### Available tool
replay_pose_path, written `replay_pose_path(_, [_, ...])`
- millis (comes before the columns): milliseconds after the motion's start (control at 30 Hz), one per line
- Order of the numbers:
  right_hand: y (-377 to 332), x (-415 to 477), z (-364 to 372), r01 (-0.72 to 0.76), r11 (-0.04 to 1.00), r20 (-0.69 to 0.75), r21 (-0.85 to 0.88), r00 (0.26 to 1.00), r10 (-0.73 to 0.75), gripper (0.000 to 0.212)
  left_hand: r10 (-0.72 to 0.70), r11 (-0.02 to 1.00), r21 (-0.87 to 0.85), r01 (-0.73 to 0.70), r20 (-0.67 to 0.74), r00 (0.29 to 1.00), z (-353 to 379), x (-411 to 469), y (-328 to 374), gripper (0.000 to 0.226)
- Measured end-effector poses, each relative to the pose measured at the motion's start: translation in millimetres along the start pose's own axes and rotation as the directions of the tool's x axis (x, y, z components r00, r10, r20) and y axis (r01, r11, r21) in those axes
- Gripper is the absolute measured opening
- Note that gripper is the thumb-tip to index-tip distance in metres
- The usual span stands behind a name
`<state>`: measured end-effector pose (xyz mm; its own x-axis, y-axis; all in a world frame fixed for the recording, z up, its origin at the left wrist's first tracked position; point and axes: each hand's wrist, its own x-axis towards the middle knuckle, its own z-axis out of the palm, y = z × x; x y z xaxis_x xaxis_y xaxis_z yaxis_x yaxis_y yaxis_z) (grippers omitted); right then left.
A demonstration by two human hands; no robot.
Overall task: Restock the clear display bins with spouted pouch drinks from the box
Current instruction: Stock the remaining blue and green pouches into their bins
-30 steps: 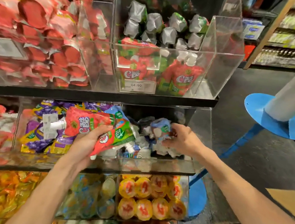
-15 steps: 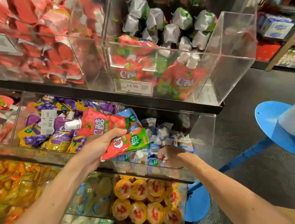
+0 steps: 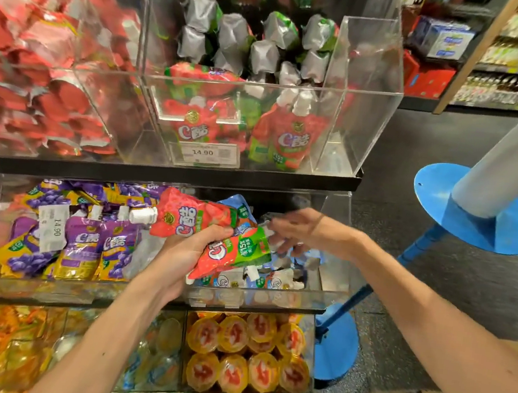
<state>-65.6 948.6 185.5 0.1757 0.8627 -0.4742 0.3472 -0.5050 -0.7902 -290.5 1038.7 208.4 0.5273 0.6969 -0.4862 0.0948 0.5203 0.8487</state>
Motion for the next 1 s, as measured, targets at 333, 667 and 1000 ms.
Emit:
replay_pose_path(333, [-11, -29, -1, 0.127, 0.991, -0.151, 0.042, 0.981, -0.119, 0.033, -0.055, 0.994, 0.102, 0.043, 0.115, 0.992, 29, 0, -8, 0.016])
replay_pose_path(667, [2, -14, 9, -0.016, 0.534, 0.004, -0.845, 0.999, 0.037, 0.038, -0.03, 0.982, 0.187, 0.017, 0.066, 0.997, 16, 13, -3, 0.023])
replay_pose_path(1000, [21, 8, 38, -0.039, 0.492, 0.06, -0.87, 0.981, 0.183, 0.031, -0.016, 0.983, 0.183, 0.002, 0.072, 0.997, 12, 14, -6, 0.02])
